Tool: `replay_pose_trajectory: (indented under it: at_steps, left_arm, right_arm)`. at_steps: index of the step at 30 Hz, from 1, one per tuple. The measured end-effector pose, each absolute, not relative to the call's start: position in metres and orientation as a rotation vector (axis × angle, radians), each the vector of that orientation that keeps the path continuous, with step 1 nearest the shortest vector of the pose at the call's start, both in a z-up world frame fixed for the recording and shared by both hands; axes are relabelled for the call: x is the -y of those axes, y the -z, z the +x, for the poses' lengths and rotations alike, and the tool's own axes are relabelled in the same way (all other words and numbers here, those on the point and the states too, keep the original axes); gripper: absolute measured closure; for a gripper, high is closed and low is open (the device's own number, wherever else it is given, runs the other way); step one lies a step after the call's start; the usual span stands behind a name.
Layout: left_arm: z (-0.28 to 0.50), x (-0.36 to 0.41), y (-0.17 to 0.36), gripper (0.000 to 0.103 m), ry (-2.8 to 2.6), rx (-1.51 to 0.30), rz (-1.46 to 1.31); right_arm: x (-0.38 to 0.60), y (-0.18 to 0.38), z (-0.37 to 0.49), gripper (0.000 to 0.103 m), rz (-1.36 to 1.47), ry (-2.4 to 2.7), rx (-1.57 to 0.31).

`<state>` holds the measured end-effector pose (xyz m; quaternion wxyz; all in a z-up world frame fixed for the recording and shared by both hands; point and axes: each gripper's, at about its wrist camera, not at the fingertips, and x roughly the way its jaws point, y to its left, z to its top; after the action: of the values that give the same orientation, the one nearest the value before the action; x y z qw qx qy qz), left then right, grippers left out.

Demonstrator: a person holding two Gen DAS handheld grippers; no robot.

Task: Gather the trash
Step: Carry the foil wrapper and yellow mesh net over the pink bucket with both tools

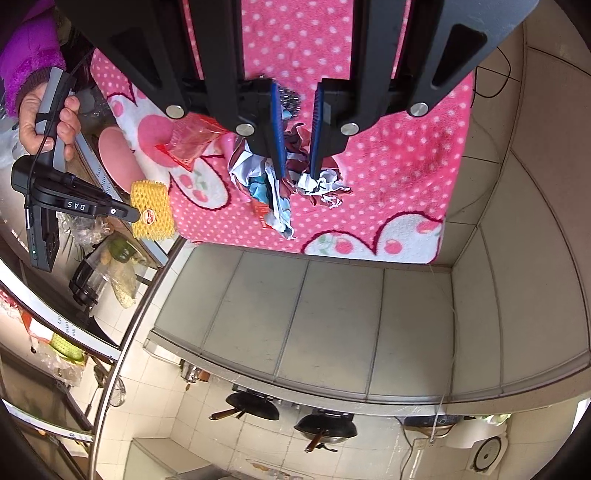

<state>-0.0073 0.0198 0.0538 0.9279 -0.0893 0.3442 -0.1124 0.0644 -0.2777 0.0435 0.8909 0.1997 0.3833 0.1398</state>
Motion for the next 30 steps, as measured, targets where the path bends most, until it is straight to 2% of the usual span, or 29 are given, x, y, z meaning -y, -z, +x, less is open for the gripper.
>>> replay_pose_trajectory:
  at_steps: [11,30]
  left_arm:
    - [0.006,0.058,-0.068,0.091,0.363,-0.712,-0.129]
    - [0.044,0.252,-0.06,0.091,0.646,-0.751,0.02]
  right_arm:
    - [0.352,-0.048,0.027,0.094,0.474,-0.169,-0.736]
    - [0.465,-0.014,-0.014,0.094,0.457,0.12,-0.716]
